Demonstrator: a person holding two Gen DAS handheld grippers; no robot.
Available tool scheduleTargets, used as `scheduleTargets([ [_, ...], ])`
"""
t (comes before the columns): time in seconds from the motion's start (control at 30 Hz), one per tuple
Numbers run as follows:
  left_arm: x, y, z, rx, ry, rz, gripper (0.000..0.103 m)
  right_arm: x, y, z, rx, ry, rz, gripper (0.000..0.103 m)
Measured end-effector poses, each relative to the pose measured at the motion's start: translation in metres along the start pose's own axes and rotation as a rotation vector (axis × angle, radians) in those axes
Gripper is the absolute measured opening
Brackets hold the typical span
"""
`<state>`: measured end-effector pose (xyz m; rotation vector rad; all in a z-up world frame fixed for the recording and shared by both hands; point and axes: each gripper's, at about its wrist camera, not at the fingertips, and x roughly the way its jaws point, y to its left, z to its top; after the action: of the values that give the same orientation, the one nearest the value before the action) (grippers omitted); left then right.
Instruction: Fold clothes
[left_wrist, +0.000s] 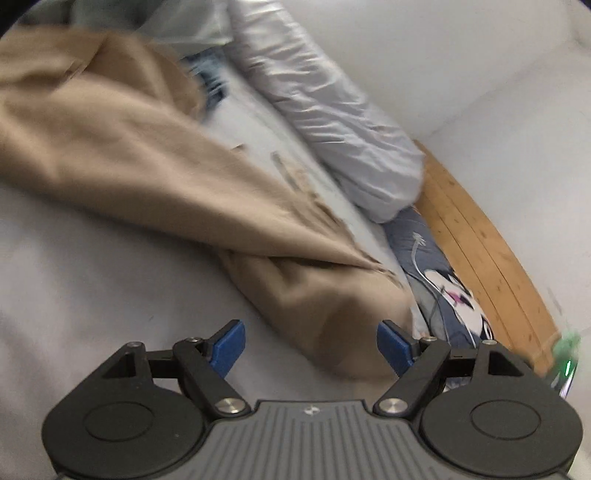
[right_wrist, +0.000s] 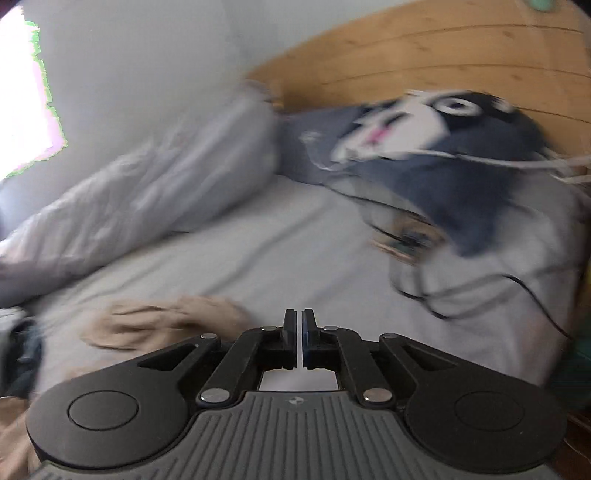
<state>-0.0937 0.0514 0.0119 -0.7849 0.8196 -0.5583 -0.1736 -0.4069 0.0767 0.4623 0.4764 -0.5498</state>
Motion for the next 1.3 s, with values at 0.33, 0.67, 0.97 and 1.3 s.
scheduleTargets([
  [0.33, 0.018, 0.022, 0.041, -0.148, -0.085, 0.096, 0.075, -0.035, 0.048, -0.035, -0.181, -0.001, 0.291, 0.036],
  [0.67, 0.017, 0.014, 0.095, -0.115, -0.14, 0.163, 0.013, -0.069, 0.104, -0.075, -0.437, 0.004, 0.48, 0.038],
  [0.97, 0.018, -0.021, 0.167, -0.009, -0.309, 0.148, 0.013, -0.083, 0.162, -0.129, -0.776, 0.064, 0.687, 0.041],
  [1.3, 0.033, 0.009, 0.135, 0.0, -0.234, 0.118, 0.063, -0.065, 0.212, -0.193, -1.113, 0.042, 0.625, 0.041],
])
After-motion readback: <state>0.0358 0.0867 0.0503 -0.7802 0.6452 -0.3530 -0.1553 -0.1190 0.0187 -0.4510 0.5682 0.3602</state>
